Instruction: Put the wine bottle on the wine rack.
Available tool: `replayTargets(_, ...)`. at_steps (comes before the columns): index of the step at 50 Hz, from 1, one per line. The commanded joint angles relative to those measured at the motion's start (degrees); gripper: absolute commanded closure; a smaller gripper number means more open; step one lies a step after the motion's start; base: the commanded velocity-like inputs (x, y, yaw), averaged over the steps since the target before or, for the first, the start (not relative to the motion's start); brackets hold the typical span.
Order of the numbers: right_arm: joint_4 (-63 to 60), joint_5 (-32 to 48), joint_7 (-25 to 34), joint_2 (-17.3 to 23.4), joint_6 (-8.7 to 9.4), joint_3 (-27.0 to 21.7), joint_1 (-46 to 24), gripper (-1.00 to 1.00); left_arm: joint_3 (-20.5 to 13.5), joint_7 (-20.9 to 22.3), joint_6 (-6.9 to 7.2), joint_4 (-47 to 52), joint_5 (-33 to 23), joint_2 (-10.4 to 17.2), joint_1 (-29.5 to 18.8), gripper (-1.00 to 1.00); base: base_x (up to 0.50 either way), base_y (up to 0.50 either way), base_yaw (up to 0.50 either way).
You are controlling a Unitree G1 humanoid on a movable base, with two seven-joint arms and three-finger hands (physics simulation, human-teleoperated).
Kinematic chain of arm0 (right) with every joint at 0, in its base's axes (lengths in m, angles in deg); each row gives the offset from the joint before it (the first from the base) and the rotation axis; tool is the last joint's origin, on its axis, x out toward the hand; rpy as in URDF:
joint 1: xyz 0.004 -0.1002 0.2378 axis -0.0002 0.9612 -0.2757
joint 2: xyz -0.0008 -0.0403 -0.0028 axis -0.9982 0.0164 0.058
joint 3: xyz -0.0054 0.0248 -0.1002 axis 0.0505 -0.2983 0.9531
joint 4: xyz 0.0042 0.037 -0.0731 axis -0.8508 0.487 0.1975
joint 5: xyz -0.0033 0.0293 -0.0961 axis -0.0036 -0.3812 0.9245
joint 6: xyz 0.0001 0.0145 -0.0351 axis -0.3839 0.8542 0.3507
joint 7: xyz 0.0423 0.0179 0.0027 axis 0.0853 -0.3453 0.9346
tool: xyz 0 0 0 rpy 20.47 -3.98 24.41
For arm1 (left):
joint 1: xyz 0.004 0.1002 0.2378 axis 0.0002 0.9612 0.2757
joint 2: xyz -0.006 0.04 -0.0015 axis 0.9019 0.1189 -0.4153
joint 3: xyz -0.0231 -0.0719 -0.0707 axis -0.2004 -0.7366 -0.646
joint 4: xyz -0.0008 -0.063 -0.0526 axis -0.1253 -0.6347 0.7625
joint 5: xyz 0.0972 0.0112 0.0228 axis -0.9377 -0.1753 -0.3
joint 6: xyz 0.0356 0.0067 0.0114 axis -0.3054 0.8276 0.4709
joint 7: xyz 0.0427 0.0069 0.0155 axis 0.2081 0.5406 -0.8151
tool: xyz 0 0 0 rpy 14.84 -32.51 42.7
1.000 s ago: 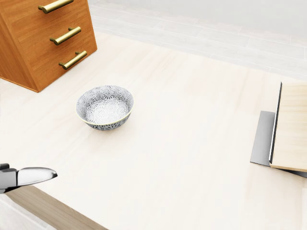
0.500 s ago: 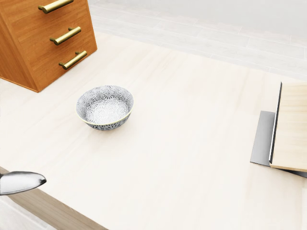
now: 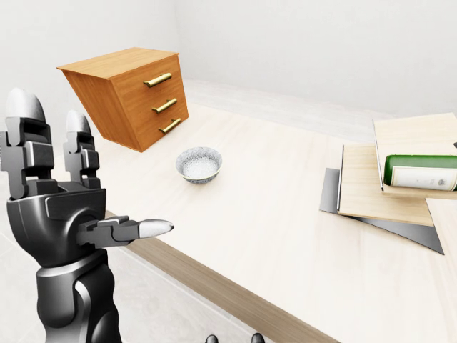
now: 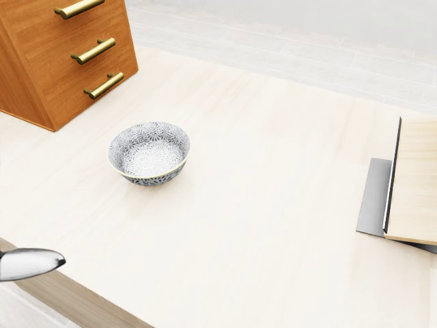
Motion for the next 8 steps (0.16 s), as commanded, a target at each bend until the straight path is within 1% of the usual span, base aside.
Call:
replayTargets(1,-4.4,-0.2,0.0,1.6,0.0,-4.1,2.9,-1.0,-0.3,0.4,0.0,-0.6,0.1,-0.2,0.6,-1.0,0.0,0.0,0.0)
replayTargets(4,-5.3,-0.2,0.0,2.2,0.0,-5.9,4.4,-1.0,-0.4,0.5,0.0,-0.7,0.2,-0.2,0.8,-1.0,0.0,0.0,0.0)
replayTargets(8,-5.6,-0.1,0.0,4.3,0.0,-6.9,6.1,-1.0,-0.5,0.7,0.0,-1.1,0.3,-0.3,1.0,-1.0,0.0,0.0,0.0)
